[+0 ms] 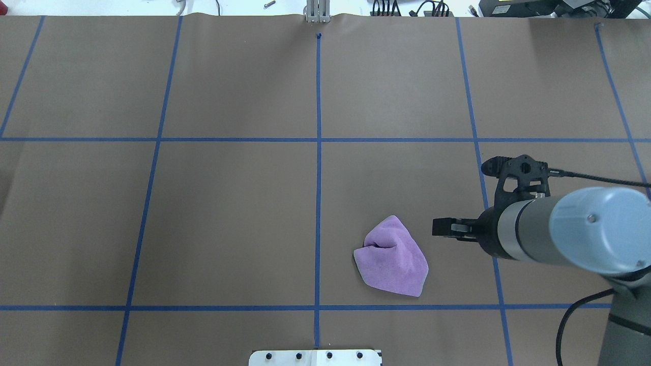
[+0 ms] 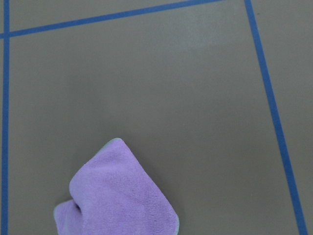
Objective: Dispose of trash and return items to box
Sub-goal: 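Move the right gripper over the purple cloth and lower onto it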
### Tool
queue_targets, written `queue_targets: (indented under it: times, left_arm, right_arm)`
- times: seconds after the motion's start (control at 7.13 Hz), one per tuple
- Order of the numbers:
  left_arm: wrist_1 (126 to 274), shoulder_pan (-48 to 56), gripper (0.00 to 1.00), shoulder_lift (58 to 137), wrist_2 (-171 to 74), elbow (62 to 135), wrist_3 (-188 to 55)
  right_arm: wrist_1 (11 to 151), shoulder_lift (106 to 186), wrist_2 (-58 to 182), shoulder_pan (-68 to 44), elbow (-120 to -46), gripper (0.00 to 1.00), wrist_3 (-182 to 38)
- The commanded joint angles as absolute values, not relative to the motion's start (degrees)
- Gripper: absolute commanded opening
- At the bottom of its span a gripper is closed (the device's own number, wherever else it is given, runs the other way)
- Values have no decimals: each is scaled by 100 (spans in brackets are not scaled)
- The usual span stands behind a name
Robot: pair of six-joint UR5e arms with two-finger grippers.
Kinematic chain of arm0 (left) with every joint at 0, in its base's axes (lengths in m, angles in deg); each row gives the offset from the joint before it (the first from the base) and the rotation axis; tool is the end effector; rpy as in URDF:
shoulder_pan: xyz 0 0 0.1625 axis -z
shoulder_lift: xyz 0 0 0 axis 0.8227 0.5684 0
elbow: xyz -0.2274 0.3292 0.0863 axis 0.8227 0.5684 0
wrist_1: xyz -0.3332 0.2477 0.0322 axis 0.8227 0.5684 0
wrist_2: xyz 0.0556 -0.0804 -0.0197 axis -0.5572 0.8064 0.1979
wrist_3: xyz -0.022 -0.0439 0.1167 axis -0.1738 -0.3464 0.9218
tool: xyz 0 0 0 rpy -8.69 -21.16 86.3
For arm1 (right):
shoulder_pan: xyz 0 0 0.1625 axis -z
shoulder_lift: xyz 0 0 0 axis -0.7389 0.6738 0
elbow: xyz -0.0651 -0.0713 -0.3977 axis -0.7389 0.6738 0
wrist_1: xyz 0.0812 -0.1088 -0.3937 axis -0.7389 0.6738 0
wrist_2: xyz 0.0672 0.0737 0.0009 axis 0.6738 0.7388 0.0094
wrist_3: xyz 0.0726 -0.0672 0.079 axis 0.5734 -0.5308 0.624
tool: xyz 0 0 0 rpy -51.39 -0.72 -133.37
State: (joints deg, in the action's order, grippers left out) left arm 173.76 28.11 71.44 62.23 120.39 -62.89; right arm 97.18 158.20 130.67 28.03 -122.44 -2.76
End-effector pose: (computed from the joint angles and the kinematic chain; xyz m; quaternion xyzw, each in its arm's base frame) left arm 0.0041 -0.4580 0.5175 0.0823 0.3741 0.0186 0.9235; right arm -0.3993 -0.2789 0.2748 0.0677 -0.3981 0.1141 0.9077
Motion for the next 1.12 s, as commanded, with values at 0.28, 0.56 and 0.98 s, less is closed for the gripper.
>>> queue_targets:
  times: [0.28, 0.56, 0.98]
  left_arm:
    - [17406, 2858, 98, 6948, 6215, 12069, -6293]
    - [17406, 2858, 98, 6975, 5909, 12103, -6293]
    - [17397, 2858, 98, 6966, 5872, 12156, -6293]
  right_arm:
    - [10227, 14713, 12923, 2962, -11281, 78, 324]
    - [10218, 14439, 12923, 2971, -11042, 72, 599]
    - [10183, 14429, 12923, 3128, -10979, 66, 1038]
